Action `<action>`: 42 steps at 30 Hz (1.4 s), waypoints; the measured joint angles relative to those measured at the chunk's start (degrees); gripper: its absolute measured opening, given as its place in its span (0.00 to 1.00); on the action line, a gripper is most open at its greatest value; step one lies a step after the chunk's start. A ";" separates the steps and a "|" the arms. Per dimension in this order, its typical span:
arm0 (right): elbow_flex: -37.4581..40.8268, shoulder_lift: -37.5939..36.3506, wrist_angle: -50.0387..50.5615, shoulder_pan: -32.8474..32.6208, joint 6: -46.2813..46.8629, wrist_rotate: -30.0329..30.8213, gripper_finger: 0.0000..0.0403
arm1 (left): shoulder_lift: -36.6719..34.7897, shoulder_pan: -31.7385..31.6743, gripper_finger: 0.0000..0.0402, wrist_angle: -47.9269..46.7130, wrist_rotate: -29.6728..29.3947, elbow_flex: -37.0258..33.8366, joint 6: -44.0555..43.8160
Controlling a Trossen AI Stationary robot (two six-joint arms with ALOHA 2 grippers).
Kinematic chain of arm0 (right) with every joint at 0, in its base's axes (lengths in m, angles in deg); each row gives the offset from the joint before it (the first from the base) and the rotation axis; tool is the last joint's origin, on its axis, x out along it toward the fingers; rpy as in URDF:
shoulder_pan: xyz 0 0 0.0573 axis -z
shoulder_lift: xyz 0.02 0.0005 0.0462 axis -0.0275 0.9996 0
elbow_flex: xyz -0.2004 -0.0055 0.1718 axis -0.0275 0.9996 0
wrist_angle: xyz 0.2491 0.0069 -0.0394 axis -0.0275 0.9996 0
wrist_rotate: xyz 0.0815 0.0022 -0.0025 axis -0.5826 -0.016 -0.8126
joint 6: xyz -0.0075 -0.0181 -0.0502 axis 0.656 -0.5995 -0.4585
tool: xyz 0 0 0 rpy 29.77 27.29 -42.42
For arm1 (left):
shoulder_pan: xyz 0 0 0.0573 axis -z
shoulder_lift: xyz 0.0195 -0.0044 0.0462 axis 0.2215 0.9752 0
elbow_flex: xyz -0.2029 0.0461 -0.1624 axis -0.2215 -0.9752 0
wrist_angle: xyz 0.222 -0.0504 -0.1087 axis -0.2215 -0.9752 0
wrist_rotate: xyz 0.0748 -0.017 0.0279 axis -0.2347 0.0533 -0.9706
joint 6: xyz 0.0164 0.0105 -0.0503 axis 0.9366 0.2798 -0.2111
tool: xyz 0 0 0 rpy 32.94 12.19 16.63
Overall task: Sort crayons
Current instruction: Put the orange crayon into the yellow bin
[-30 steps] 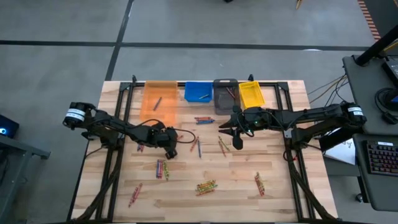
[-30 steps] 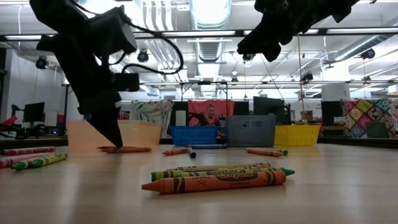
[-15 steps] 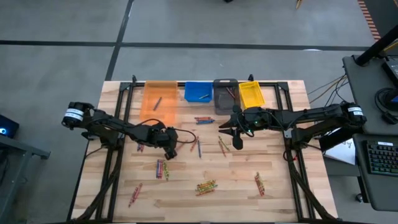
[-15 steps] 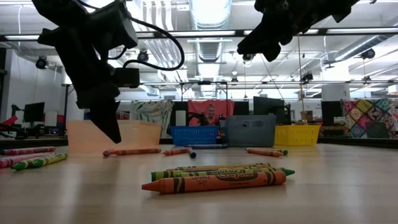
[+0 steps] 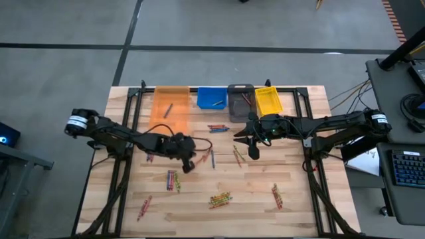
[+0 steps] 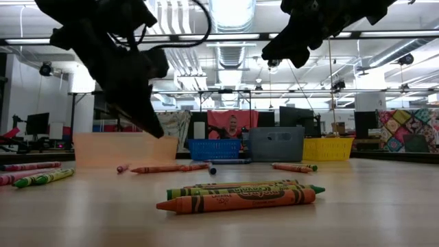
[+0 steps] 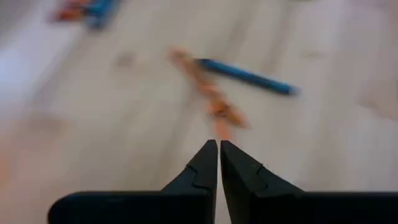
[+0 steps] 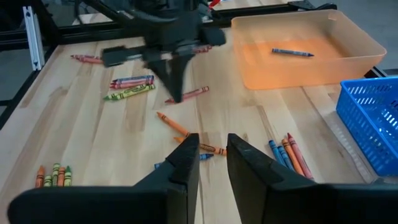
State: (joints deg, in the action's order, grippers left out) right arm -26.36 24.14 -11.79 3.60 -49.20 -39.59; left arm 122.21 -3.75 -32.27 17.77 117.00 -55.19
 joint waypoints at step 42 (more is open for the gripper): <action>0.09 -0.02 1.61 -0.02 0.53 -0.46 0.17 | 10.25 4.60 0.01 0.98 -6.48 -0.09 -6.46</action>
State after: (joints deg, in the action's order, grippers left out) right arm -26.27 24.11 -10.18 3.58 -48.67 -40.05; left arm 132.46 0.85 -31.30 11.28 116.92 -61.64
